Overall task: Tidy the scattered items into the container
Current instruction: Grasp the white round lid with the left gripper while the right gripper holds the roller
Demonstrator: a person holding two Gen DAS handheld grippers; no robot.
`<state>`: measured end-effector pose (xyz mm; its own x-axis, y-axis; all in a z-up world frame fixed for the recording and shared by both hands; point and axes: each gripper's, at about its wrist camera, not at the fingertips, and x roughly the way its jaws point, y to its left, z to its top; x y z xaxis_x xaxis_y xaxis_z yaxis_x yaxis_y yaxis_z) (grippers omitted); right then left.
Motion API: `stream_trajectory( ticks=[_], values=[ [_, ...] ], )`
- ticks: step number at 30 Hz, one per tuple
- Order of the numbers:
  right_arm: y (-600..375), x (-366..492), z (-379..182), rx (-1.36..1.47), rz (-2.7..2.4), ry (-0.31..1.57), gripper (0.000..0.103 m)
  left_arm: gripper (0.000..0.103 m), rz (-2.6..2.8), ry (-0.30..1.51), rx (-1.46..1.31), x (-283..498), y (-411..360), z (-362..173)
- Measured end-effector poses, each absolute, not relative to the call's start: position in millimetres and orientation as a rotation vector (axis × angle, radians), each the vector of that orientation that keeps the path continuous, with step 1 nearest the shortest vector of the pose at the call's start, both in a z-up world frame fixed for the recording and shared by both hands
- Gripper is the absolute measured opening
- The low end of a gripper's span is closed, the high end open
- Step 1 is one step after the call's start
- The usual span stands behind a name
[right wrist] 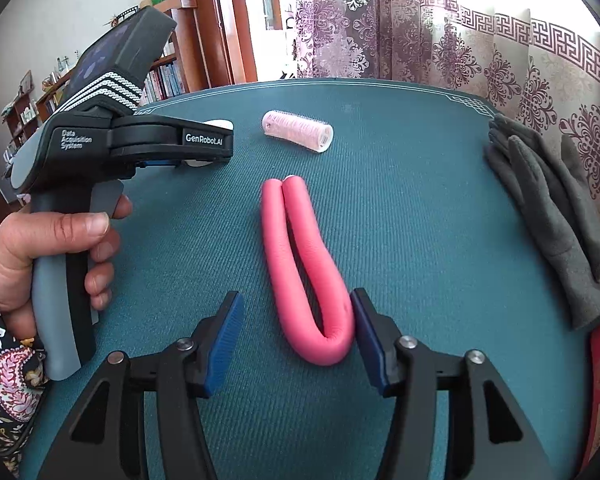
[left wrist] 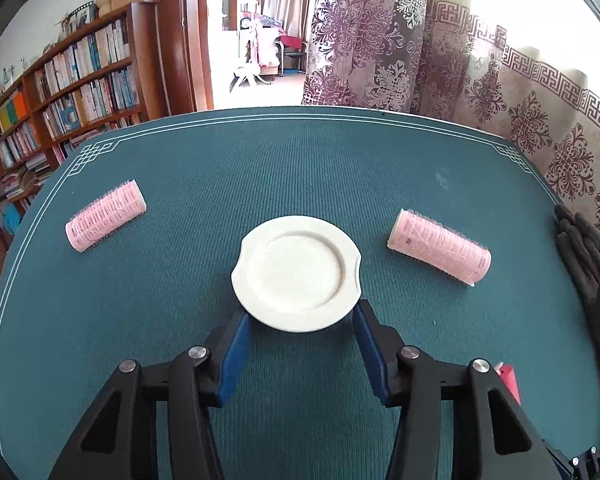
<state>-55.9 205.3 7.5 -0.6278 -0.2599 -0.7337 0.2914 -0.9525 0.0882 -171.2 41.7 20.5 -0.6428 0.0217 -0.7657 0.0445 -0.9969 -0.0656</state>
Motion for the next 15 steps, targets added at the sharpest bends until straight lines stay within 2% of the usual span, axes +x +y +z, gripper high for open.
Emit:
stream_trajectory(
  ticks=[3,5,9,11,12,15],
  values=[
    [208,-56,8,1.155,-2.583,0.024,0.059,0.052,-2.853,0.161,1.309,-152,39,25],
    [208,-56,9,1.160,-2.598,0.030,0.051,0.052,-2.867,0.173,1.302,-142,38,29],
    [208,-57,9,1.166,-2.611,0.037,0.050,0.053,-2.871,0.165,1.258,-138,36,36],
    [207,-57,9,1.168,-2.614,0.046,0.050,0.067,-2.857,0.165,1.251,-143,33,37],
    [207,-56,9,1.168,-2.615,0.051,0.050,0.070,-2.855,0.162,1.238,-147,32,37],
    [207,-56,9,1.167,-2.611,0.050,0.052,0.070,-2.850,0.140,1.256,-162,34,36]
  ],
)
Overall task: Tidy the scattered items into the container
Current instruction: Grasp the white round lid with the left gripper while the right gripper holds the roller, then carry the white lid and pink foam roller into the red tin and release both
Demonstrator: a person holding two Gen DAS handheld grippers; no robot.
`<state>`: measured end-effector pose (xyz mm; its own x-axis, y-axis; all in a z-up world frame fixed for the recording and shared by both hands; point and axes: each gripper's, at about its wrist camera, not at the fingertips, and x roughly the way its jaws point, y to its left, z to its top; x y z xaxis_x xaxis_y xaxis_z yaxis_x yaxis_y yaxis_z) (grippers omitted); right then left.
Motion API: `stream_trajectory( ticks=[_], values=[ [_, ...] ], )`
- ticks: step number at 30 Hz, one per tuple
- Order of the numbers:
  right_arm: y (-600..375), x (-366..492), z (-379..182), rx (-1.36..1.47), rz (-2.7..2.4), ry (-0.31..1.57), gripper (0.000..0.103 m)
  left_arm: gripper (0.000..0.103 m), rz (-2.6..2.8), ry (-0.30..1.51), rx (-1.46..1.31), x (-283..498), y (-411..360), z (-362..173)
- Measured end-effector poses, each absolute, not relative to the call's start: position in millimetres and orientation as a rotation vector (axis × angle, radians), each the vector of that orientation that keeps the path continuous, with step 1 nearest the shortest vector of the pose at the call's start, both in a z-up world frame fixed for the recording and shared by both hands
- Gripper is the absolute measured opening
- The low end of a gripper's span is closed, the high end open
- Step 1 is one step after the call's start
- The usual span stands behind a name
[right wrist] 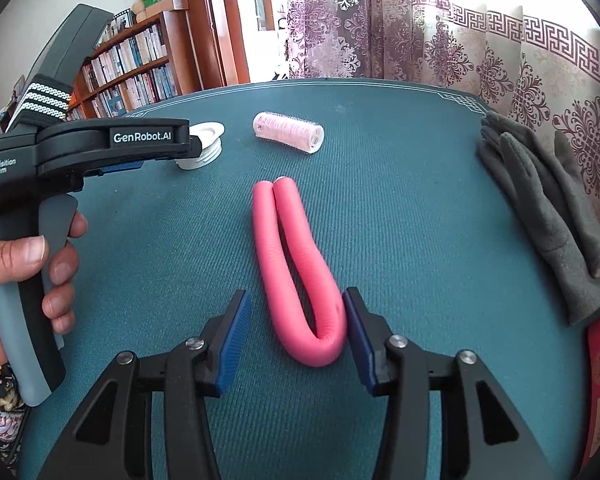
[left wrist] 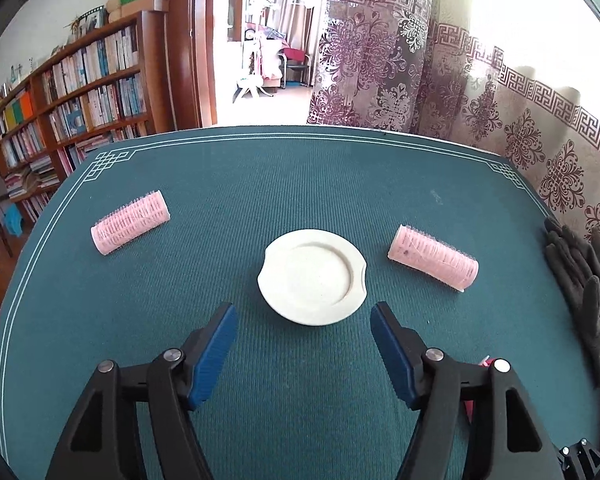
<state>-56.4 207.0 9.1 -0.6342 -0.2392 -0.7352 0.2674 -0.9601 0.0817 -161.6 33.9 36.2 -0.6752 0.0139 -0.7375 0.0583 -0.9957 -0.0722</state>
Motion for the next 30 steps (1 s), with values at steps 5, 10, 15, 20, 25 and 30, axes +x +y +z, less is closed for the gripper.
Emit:
stream_trajectory(
  ticks=[5,10,15,20,25,30],
  values=[
    [206,-56,9,1.164,-2.603,0.055,0.056,0.070,-2.831,0.116,1.296,-186,39,25],
    [207,-56,9,1.161,-2.600,0.049,0.056,0.063,-2.815,0.123,1.278,-197,36,18],
    [206,-56,9,1.159,-2.601,0.049,0.055,0.063,-2.830,0.154,1.294,-185,35,20],
    [216,-57,9,1.158,-2.612,-0.026,0.039,0.063,-2.881,0.165,1.272,-153,39,34],
    [221,-53,11,1.158,-2.599,-0.080,0.037,0.063,-2.910,0.181,1.254,-115,34,45],
    [227,-31,25,1.114,-2.609,-0.100,0.037,0.063,-2.903,0.216,1.262,-87,25,45]
  ],
)
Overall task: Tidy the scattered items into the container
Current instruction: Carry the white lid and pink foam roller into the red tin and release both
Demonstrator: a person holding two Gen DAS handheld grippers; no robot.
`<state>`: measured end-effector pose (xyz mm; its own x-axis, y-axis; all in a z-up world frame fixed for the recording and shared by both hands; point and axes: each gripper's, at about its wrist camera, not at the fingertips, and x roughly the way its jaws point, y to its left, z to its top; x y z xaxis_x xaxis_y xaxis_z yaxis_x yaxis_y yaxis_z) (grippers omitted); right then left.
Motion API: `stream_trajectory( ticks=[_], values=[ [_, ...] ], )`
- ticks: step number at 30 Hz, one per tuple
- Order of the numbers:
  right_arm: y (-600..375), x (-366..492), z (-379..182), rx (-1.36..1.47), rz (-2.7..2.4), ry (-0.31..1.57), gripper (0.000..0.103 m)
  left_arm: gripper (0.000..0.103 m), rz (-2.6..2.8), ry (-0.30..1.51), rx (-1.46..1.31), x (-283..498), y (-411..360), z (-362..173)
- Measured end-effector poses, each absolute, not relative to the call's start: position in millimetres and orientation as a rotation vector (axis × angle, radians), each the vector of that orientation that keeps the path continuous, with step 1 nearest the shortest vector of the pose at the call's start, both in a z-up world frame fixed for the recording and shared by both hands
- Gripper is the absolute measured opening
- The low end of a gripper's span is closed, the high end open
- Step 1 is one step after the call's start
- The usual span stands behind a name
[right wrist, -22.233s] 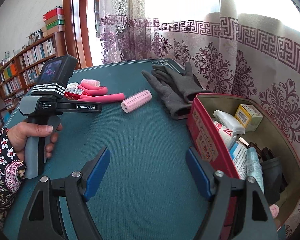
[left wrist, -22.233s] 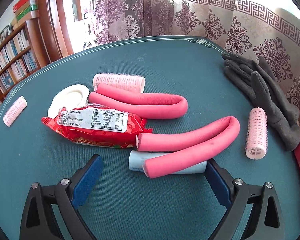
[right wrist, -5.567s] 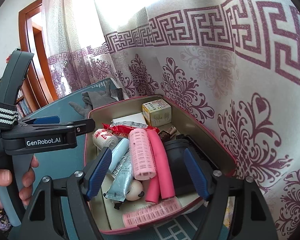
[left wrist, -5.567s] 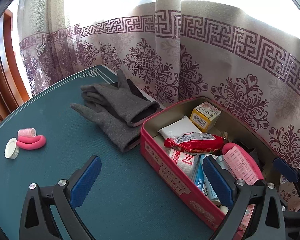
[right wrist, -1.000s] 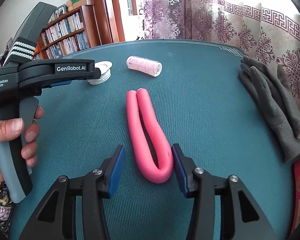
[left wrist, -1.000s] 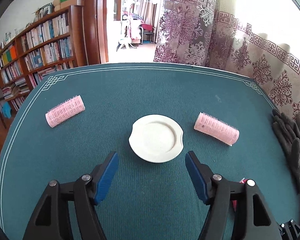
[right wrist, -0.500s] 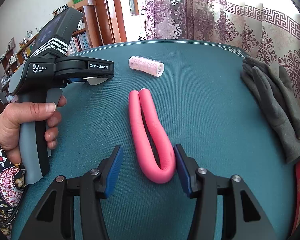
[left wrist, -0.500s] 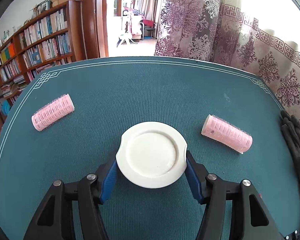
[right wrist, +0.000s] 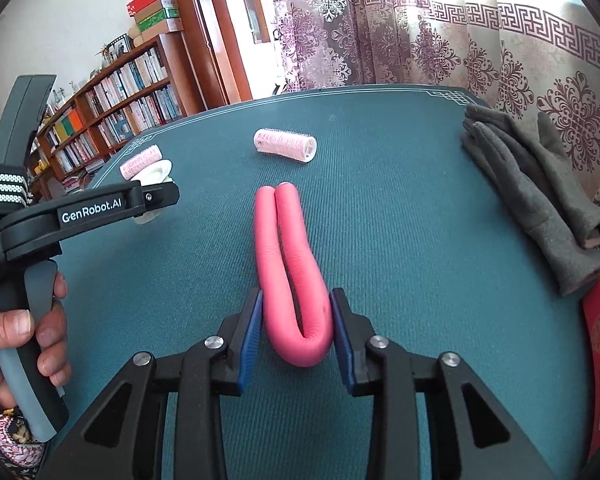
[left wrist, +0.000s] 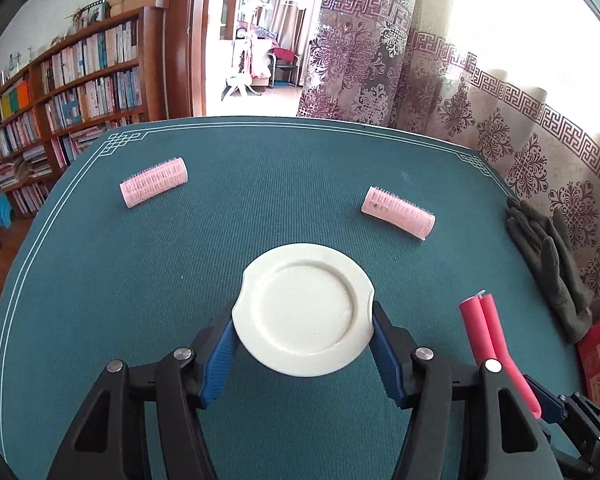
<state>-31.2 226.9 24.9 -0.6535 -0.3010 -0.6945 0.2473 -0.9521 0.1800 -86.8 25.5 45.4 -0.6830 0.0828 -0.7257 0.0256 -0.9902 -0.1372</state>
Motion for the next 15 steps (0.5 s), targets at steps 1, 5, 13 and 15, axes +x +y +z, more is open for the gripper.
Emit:
stream_trajectory(
  ticks=[1,5,13,15],
  values=[
    [229,-26,29,1.104,-2.615,-0.108,0.037,0.063,2.843,-0.214,-1.238,-82,25,45],
    [243,-5,47,1.063,-2.656,-0.145,0.037,0.063,2.824,-0.205,-1.236,-68,32,47],
    [300,45,80,0.987,-2.823,-0.209,0.037,0.063,2.745,-0.129,-1.210,-44,71,52],
    [323,58,84,0.984,-2.881,-0.234,0.037,0.063,2.720,-0.115,-1.204,-40,83,54]
  ],
)
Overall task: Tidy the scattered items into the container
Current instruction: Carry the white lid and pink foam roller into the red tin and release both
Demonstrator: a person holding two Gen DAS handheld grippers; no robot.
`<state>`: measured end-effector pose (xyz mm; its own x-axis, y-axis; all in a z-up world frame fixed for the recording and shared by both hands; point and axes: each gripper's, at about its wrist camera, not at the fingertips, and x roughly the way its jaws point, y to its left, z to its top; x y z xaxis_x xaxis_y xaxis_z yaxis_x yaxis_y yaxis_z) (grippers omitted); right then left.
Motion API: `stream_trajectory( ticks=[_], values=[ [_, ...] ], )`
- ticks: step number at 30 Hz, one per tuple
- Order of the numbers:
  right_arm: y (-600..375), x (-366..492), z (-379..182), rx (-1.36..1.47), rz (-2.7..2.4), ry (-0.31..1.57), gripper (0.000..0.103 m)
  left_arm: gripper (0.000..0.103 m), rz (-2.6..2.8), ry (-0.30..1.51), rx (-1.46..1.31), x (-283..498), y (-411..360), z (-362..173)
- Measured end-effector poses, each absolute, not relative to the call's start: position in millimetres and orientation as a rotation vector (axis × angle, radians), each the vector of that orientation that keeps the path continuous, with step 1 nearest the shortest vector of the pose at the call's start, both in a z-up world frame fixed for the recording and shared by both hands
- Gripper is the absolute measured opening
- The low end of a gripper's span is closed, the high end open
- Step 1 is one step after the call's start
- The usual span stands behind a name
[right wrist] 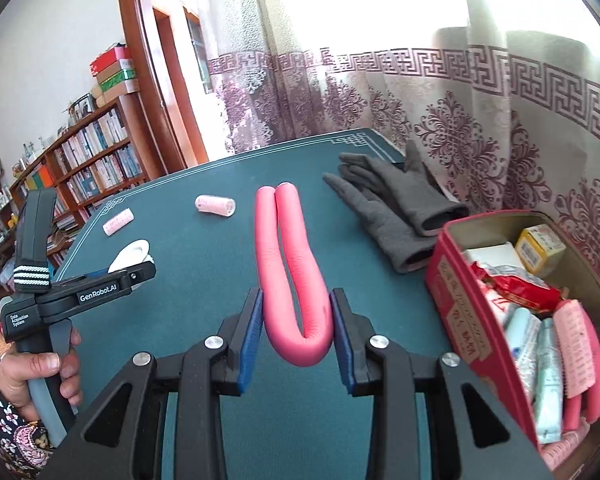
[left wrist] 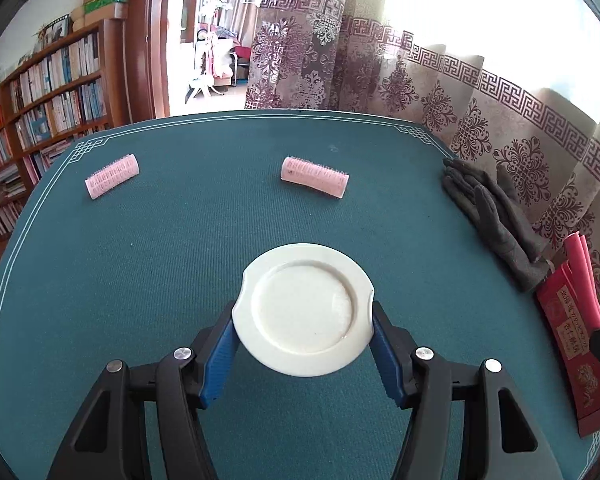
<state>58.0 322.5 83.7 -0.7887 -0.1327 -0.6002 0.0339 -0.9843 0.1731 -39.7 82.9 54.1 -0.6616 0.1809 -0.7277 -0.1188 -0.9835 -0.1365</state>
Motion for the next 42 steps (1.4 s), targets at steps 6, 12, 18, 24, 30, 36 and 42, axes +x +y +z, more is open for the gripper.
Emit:
stream_trajectory(
  ticks=[6,12,18,24,30,36,42],
  values=[
    [400,95,90,1.002,-3.061,-0.305,0.037,0.063,2.674,-0.080,-1.178,-32,116,62],
    [467,117,84,1.059,-3.200,-0.381,0.037,0.063,2.621,-0.024,-1.166,-27,157,66],
    [498,129,76,1.072,-3.250,-0.383,0.037,0.063,2.567,0.033,-1.154,-22,197,70],
    [507,129,69,1.127,-3.289,-0.206,0.039,0.063,2.524,0.092,-1.119,-17,235,79],
    [515,131,60,1.134,-3.261,-0.199,0.053,0.063,2.467,0.141,-1.094,-14,271,85],
    [519,134,59,1.111,-3.261,-0.223,0.054,0.063,2.404,0.179,-1.046,-9,307,97],
    [517,132,60,1.097,-3.254,-0.229,0.054,0.063,2.333,0.215,-1.005,-4,346,103]
  ],
)
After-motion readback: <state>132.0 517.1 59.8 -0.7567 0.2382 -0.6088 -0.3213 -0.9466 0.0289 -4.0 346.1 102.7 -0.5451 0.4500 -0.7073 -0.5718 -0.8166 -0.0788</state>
